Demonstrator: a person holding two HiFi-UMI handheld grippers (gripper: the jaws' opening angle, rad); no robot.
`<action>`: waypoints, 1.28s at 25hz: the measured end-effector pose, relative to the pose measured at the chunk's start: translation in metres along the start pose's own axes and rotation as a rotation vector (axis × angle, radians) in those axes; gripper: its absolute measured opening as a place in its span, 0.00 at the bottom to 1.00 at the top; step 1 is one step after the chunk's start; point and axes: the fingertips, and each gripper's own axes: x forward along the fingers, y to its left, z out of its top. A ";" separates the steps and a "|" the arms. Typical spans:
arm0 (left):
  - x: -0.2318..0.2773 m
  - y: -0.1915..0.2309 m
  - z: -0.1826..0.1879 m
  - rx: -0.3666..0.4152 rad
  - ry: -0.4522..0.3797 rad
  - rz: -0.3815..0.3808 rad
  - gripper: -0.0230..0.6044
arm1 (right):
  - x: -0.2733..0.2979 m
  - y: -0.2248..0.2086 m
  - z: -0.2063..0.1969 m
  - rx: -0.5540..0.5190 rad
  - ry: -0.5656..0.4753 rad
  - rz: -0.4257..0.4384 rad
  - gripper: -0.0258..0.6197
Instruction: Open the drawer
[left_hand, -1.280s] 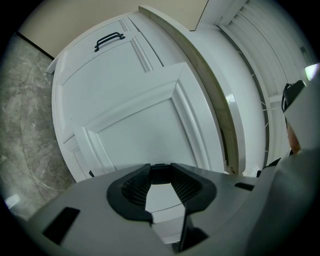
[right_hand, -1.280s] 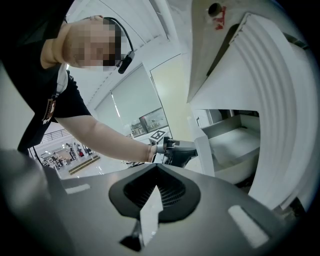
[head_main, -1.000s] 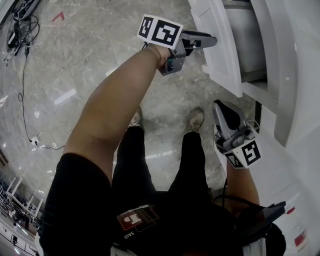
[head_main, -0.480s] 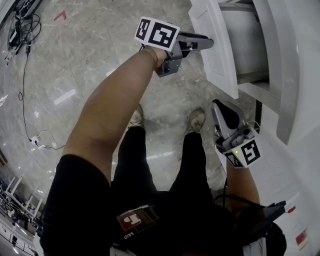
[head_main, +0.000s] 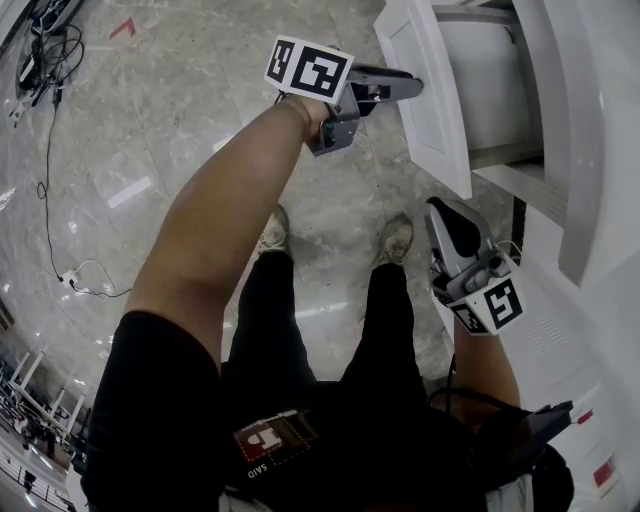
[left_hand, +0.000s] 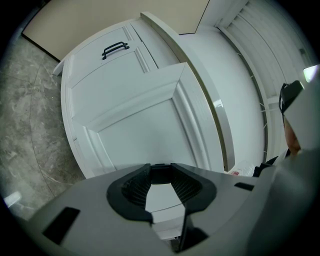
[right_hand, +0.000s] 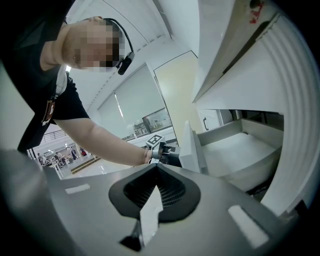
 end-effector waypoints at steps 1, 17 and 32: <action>-0.001 0.000 -0.001 0.000 0.001 0.000 0.24 | 0.000 0.001 0.000 -0.001 0.001 0.002 0.04; -0.035 0.005 -0.009 -0.009 -0.002 -0.011 0.24 | 0.023 0.024 -0.004 -0.007 0.022 0.031 0.04; -0.058 0.005 -0.023 -0.007 -0.014 -0.004 0.24 | 0.014 0.048 -0.003 0.001 -0.006 0.051 0.04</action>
